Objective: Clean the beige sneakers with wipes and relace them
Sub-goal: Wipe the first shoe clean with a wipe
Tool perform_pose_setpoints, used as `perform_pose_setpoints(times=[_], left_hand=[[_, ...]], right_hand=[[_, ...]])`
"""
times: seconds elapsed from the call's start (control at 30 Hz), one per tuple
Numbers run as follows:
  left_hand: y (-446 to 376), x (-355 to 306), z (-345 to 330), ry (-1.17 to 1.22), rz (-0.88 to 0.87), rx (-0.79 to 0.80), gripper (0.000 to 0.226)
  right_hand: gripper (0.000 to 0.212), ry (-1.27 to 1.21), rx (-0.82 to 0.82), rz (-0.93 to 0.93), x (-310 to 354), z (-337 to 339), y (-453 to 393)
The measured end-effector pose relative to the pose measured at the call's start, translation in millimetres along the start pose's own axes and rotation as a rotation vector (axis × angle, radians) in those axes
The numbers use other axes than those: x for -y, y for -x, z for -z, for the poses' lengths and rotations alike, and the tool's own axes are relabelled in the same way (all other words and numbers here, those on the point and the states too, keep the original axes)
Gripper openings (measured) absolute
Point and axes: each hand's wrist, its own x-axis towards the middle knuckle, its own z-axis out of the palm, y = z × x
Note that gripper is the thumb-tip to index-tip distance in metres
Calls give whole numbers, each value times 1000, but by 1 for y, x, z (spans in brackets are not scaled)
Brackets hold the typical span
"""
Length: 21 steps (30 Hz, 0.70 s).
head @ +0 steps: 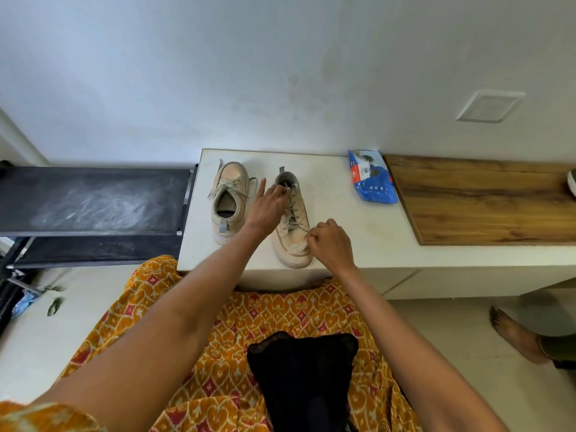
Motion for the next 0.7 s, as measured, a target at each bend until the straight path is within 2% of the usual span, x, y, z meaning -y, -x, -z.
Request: perform_pose_setpoints(times=[0.07,0.17,0.27,0.4,0.53,0.6,0.7], left_hand=[[1,1,-2,11,-4,-11,59],[2,0,-3,27,-8,-14,58],[1,1,-3,33,-13,-5,60],[2,0,-2,33,-13,12,64],[1,2,1,29,-12,28,65],[2,4,3,24,-21,43,67],[2,4,4,-5,-30,60,71]], right_hand=[[29,-79,13,-68,0,1,-3],[35,-147,100,-62,4,-7,14],[29,-232,6,-89,-5,-14,40],[21,-369,67,-175,-19,-8,46],[17,-549,-142,-490,-10,1,11],[20,-569,-60,-619,-2,-6,-1],[22,-679,71,-669,10,-21,6]])
